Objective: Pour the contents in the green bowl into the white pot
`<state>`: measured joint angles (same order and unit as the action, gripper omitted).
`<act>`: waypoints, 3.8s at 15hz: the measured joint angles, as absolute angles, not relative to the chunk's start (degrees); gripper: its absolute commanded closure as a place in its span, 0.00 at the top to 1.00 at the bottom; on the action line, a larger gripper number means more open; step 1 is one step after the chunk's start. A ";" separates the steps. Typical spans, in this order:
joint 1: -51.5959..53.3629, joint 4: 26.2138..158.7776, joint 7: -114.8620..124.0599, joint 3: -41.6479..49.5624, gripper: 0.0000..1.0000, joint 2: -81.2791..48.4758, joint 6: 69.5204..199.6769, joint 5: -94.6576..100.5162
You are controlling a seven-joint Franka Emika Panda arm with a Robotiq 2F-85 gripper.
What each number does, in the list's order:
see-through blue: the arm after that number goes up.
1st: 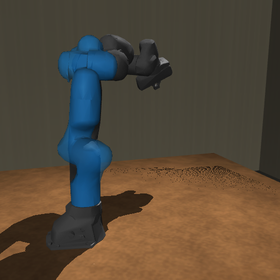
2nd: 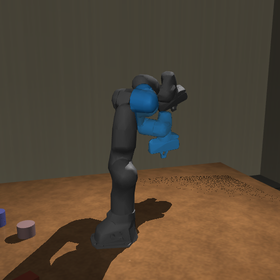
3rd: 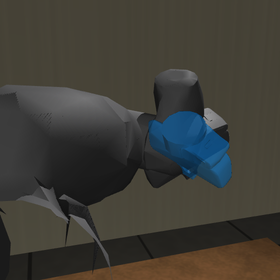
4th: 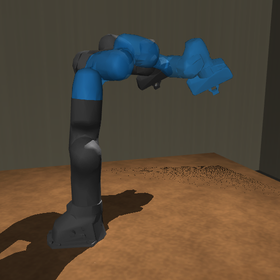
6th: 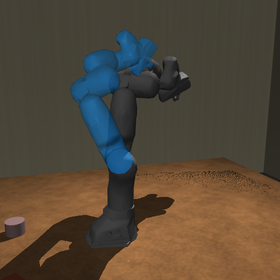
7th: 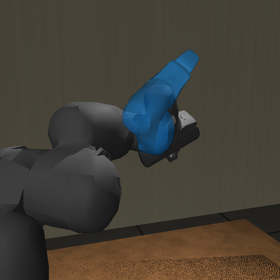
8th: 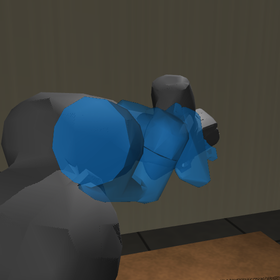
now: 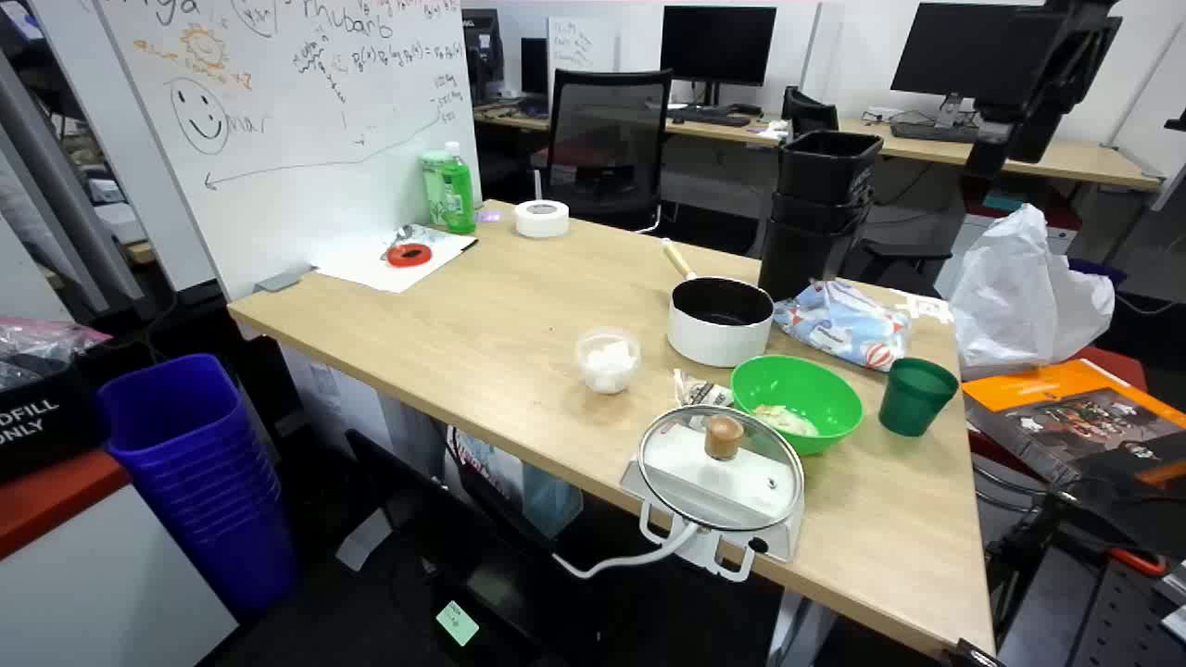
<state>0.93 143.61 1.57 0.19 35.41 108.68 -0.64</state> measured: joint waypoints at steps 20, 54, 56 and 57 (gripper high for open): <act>0.93 143.61 1.57 0.19 1.00 35.41 108.68 -0.64; 0.39 150.69 19.50 -0.32 1.00 26.42 120.45 -20.06; -0.33 153.92 23.37 -0.45 1.00 26.19 125.66 -20.77; -0.81 155.67 25.50 -0.68 1.00 26.19 128.74 -20.76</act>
<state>-0.81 155.67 25.50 -0.68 26.19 128.74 -20.76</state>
